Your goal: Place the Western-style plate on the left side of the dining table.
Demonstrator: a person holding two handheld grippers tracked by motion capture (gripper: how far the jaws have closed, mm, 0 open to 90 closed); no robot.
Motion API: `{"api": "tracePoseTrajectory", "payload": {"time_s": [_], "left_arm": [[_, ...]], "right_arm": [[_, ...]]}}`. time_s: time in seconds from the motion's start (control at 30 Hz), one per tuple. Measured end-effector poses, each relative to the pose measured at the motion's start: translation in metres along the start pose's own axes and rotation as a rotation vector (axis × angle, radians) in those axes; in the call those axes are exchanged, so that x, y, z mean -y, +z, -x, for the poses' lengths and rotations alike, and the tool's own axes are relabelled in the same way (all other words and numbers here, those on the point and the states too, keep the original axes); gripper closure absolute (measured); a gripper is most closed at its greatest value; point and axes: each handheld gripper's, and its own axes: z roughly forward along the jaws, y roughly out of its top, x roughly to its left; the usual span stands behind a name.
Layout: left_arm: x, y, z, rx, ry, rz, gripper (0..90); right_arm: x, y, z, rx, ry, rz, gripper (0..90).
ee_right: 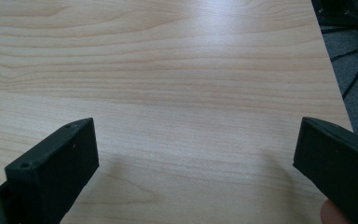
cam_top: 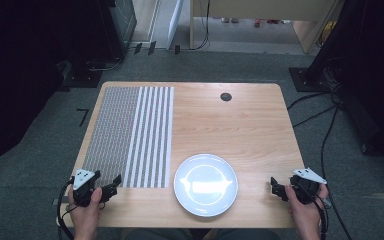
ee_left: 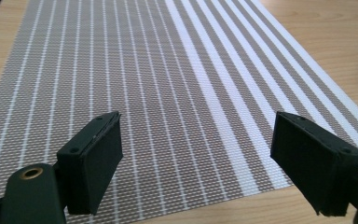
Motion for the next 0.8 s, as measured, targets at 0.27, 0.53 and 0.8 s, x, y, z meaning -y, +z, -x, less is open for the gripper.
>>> {"api": "tracePoseTrajectory", "payload": {"time_s": [0.27, 0.53, 0.8], "left_arm": [[-0.002, 0.001, 0.007, 0.036, -0.013, 0.007, 16.8], [-0.002, 0.003, 0.015, 0.053, -0.002, 0.005, 16.8], [-0.002, 0.006, 0.023, 0.059, 0.012, -0.002, 16.8]], "right_arm": [[0.000, -0.001, -0.008, -0.015, -0.013, 0.008, 0.0], [-0.001, -0.002, -0.014, -0.023, -0.021, 0.010, 0.0], [-0.001, -0.002, -0.020, -0.049, -0.023, 0.008, 0.0]]}}
